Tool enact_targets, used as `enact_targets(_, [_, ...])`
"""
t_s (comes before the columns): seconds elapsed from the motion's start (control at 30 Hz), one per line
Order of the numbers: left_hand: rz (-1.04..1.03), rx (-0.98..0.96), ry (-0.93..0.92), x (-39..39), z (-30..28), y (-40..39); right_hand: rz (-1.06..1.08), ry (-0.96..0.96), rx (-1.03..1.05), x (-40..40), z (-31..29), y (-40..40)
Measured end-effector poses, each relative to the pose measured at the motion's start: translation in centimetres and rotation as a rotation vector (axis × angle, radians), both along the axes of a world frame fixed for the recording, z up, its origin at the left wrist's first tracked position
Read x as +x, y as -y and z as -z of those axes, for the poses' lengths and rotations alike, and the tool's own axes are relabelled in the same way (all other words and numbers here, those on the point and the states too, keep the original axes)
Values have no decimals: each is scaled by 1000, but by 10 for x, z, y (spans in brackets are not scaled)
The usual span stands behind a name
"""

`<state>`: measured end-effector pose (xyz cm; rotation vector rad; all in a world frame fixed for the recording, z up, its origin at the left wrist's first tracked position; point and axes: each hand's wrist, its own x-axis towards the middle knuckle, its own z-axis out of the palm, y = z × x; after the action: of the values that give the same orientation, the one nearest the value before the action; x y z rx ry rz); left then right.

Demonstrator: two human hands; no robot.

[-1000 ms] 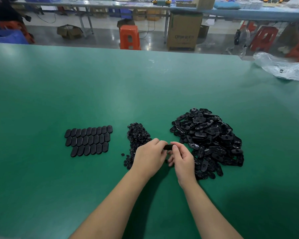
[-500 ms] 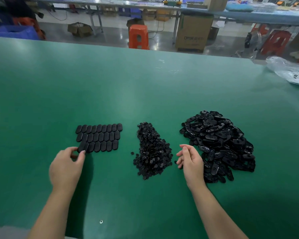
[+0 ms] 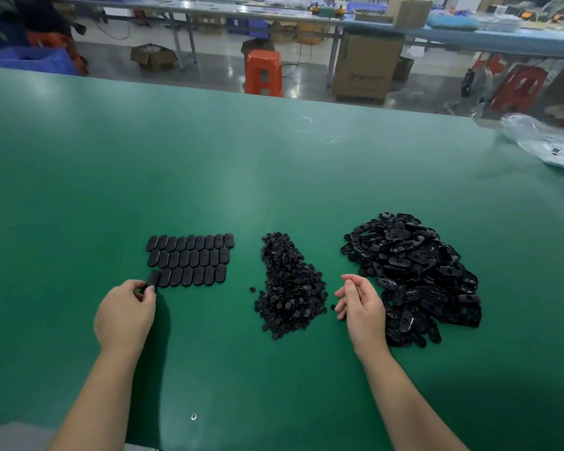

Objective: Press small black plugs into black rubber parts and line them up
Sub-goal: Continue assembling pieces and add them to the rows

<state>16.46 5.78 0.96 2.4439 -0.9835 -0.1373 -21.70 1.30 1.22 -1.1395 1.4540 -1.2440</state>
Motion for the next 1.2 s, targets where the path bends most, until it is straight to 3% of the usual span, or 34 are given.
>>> enact_targets(0.5, [10, -103, 26, -12, -8, 11, -6, -11, -1, 1, -2, 0])
enact_targets(0.7, [328, -256, 64, -77, -26, 22, -6, -39, -4, 2, -1, 0])
enact_targets(0.8, [526, -197, 47, -121, -26, 30, 0, -59, -10, 2, 0, 0])
enact_targets(0.97, [550, 40, -54, -149, -9, 38, -2, -72, -1, 1, 1, 0])
enact_targets(1.2, [655, -78, -73, -129, 2, 32, -7, -76, 0, 3, 2, 1])
